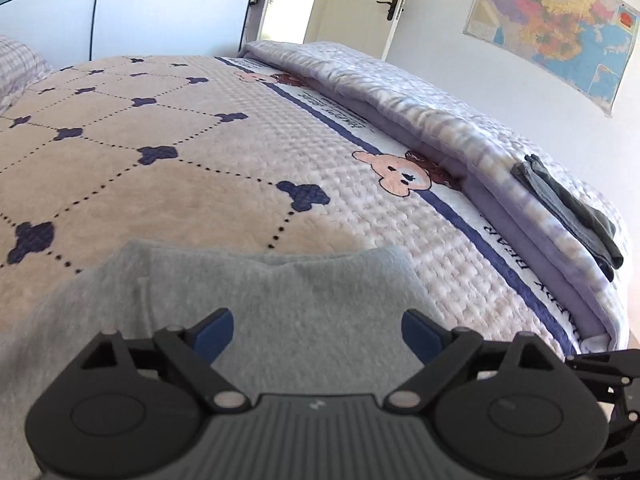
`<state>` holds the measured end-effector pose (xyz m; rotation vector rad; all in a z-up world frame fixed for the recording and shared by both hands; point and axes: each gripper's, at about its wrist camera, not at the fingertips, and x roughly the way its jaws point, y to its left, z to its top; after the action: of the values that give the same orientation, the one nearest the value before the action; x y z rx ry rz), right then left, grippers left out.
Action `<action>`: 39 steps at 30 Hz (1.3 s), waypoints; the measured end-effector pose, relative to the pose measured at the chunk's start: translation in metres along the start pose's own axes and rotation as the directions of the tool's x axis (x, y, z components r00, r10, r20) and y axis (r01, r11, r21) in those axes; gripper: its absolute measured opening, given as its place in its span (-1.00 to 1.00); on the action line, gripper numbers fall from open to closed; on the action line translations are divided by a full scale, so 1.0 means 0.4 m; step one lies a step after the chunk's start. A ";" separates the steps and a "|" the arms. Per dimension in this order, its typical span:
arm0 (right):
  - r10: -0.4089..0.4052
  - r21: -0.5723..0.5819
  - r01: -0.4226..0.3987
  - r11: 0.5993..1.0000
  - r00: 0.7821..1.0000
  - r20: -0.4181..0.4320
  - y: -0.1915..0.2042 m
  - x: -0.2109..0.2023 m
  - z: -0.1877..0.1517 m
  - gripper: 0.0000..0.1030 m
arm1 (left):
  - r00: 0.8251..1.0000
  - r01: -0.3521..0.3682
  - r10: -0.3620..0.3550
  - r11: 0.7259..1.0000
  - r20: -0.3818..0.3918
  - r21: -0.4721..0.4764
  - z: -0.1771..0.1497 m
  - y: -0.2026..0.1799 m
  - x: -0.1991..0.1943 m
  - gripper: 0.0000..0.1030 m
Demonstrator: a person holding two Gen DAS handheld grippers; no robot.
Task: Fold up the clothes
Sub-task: 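Move both open grippers over the folded grey fabric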
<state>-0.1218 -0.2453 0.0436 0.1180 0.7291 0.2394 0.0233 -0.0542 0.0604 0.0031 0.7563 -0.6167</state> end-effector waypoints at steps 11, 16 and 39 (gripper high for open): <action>-0.054 0.032 0.053 0.998 0.998 0.021 -0.027 0.088 0.068 -0.06 | 0.990 -0.132 0.134 0.989 -0.031 0.066 -0.007 0.037 0.099 0.99; -0.017 -0.035 0.019 0.999 0.999 0.033 0.018 0.142 0.112 -0.01 | 0.975 -0.212 0.219 0.967 -0.038 0.141 -0.067 0.075 0.025 1.00; -0.057 -0.121 0.057 0.991 0.998 0.005 0.172 0.363 0.207 0.37 | 0.956 -0.272 0.257 0.956 0.138 0.105 -0.180 0.158 -0.062 1.00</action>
<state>0.0261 -0.1436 0.0243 -0.0180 0.7133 0.2287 -0.0038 0.0264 0.0098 0.1767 0.5847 -0.4017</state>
